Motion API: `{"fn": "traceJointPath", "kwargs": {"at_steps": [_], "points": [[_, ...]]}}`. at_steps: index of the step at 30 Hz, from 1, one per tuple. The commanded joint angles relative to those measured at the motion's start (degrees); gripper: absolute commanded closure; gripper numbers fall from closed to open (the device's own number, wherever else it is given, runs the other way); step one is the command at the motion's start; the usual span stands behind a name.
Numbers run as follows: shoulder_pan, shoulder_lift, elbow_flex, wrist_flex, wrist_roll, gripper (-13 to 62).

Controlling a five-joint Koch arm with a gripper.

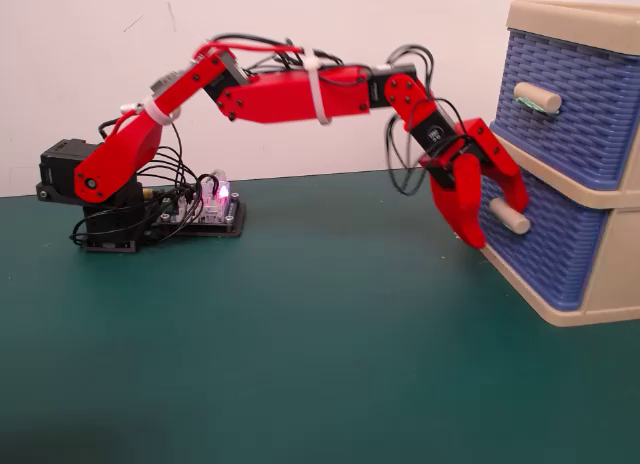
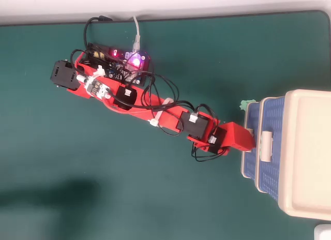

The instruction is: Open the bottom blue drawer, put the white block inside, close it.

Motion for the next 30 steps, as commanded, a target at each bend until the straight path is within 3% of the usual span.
{"fn": "traceJointPath", "kwargs": {"at_steps": [1,3,7,12,14,20,23,27,30], "points": [[-1.8,1.2,-4.4,-7.7,0.3,14.9],[-1.7,4.0,-4.7,-5.2,0.7,14.6],[3.1,24.5,-3.5,14.4,0.9,14.9],[23.3,44.9,-2.4,51.9,-2.1,15.4],[34.4,48.3,3.9,59.1,-12.6,15.4],[69.5,62.0,49.7,50.4,-59.1,15.5],[82.5,68.2,73.3,39.1,-72.7,15.5],[89.2,80.9,103.5,26.8,-80.1,15.3],[91.1,89.9,115.1,25.8,-80.1,15.3]]}}
